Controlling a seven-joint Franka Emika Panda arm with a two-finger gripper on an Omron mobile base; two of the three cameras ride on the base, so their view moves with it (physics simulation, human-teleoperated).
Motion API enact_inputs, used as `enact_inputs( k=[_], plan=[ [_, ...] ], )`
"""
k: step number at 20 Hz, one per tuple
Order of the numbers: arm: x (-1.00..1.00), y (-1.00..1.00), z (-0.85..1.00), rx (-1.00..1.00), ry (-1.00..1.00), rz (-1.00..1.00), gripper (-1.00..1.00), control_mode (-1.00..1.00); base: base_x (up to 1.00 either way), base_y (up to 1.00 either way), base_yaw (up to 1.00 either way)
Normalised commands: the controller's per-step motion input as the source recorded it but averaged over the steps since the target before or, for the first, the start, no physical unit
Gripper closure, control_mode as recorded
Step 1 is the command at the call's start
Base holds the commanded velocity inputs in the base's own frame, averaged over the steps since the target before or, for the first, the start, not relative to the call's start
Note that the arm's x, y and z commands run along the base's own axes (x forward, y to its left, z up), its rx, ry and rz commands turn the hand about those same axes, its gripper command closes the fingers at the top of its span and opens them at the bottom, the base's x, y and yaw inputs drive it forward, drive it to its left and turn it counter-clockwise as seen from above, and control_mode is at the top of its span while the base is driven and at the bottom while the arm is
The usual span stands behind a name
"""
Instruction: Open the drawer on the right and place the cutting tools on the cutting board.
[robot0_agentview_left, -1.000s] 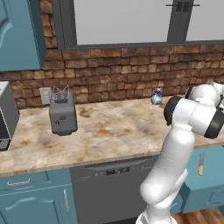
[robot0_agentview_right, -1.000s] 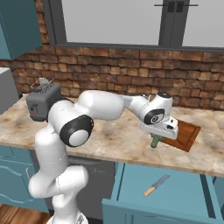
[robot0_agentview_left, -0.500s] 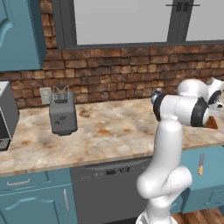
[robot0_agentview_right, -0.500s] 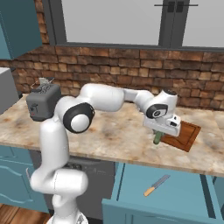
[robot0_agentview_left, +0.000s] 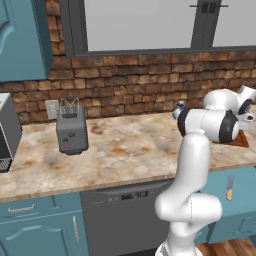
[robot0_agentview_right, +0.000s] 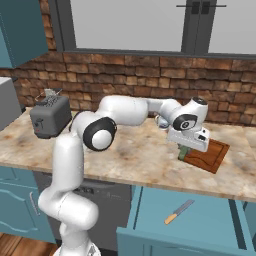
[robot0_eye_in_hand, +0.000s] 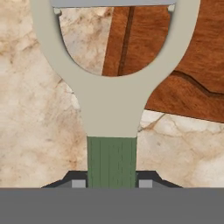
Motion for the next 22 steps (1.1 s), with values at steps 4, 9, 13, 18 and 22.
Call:
enact_inputs(
  k=[4, 9, 13, 18, 22],
  plan=[
    [0.27, 0.00, -0.18, 0.00, 0.00, 0.00, 1.00, -1.00, 0.00, 0.00, 0.00],
    [0.40, 0.00, -0.26, 0.00, 0.00, 0.00, 1.00, -1.00, 0.00, 0.00, 0.00],
    [0.35, 0.00, -0.09, 0.00, 0.01, 0.00, 1.00, -1.00, 0.00, 0.00, 0.00],
    [0.24, -0.05, 0.00, 0.00, 0.01, -0.01, 1.00, -1.00, 0.00, 0.00, 0.00],
    [0.16, -0.16, -0.01, 0.00, 0.02, -0.02, 1.00, -1.00, 0.00, 0.00, 0.00]
  ],
)
